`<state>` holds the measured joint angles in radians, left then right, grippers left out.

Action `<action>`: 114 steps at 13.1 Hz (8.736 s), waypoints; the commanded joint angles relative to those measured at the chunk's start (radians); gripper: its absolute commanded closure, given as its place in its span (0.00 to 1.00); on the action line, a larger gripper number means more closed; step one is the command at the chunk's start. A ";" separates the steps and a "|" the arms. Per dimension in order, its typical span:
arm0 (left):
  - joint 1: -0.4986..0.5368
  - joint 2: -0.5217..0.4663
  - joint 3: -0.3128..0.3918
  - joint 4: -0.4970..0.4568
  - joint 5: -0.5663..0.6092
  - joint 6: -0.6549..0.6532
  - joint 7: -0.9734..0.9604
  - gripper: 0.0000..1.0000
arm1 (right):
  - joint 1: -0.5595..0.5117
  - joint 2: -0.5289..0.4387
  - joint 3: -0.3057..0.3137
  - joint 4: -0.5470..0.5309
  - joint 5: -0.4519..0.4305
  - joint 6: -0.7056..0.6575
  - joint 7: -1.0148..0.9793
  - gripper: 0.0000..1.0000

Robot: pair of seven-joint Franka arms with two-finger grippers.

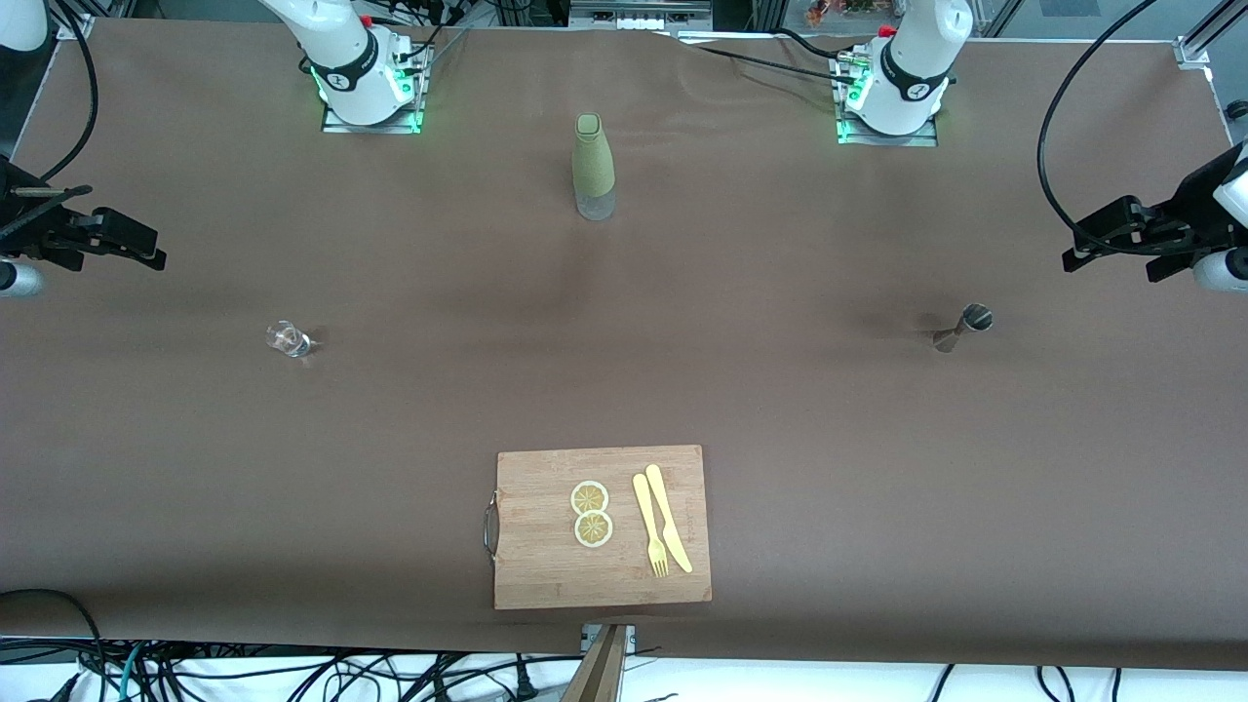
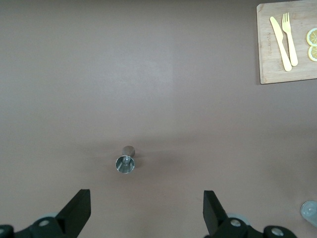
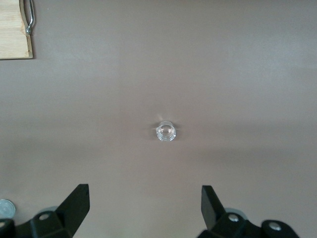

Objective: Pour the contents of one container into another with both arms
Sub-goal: 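Move the right gripper toward the glass cup while the left gripper reaches the jigger, then lower the right gripper around the glass cup while the left gripper surrounds the jigger, then close the right gripper on the glass cup while the left gripper grips the jigger, then lift the glass cup with the right gripper while the left gripper brings the jigger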

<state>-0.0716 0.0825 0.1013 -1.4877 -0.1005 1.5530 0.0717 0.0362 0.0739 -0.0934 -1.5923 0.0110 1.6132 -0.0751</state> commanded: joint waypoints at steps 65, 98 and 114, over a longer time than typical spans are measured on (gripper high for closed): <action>0.446 0.779 0.219 -0.390 -1.105 -0.195 2.943 0.00 | -0.487 0.679 0.000 -0.411 1.247 0.106 -2.695 0.01; 0.172 0.783 0.175 -0.347 -1.263 -0.188 2.676 1.00 | -0.349 0.692 0.081 -0.308 1.299 0.022 -2.593 1.00; -0.183 0.760 -0.213 -0.278 -1.744 0.384 2.412 1.00 | 0.167 0.655 0.124 0.027 1.290 0.166 -1.936 1.00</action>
<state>-0.2182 0.8461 -0.0941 -1.7828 -1.7828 1.8846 2.4910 0.1473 0.7450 0.0372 -1.6063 1.2995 1.7377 -2.1038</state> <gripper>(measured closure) 0.793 0.872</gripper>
